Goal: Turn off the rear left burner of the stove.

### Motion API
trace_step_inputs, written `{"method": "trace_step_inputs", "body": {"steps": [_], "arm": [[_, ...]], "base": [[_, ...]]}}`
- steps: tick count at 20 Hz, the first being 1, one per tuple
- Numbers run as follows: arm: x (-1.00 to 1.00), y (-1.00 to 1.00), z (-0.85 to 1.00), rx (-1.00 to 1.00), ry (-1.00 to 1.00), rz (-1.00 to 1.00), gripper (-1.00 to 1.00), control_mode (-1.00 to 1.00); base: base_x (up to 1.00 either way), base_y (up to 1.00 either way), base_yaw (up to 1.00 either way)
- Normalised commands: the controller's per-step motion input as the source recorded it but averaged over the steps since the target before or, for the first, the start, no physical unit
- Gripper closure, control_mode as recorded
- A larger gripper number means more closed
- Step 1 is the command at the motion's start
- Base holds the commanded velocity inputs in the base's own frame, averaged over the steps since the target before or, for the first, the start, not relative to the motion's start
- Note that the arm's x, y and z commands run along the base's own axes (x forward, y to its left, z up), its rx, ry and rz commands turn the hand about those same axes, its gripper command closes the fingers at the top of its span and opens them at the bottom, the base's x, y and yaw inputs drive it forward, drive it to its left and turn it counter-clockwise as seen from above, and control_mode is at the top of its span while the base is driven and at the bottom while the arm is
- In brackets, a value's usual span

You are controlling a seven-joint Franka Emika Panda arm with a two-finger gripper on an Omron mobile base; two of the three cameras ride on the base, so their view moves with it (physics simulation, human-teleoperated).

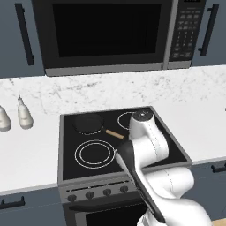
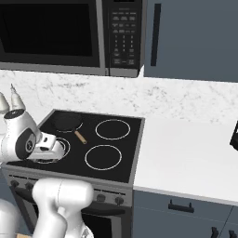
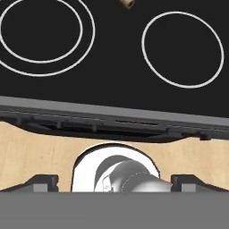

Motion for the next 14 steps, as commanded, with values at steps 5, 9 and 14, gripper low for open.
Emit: {"method": "trace_step_inputs", "body": {"steps": [5, 9, 14], "arm": [[-0.09, 0.18, -0.1, 0.0, -0.02, 0.0, -1.0, -1.0], [0.03, 0.0, -0.03, 0.0, -0.03, 0.0, -1.0, -1.0], [-0.01, 0.27, -0.42, -0.01, -0.15, 0.0, -1.0, -1.0]], "base": [[0.0, 0.0, 0.0], [0.0, 0.0, 0.0], [0.0, 0.0, 0.0]]}}
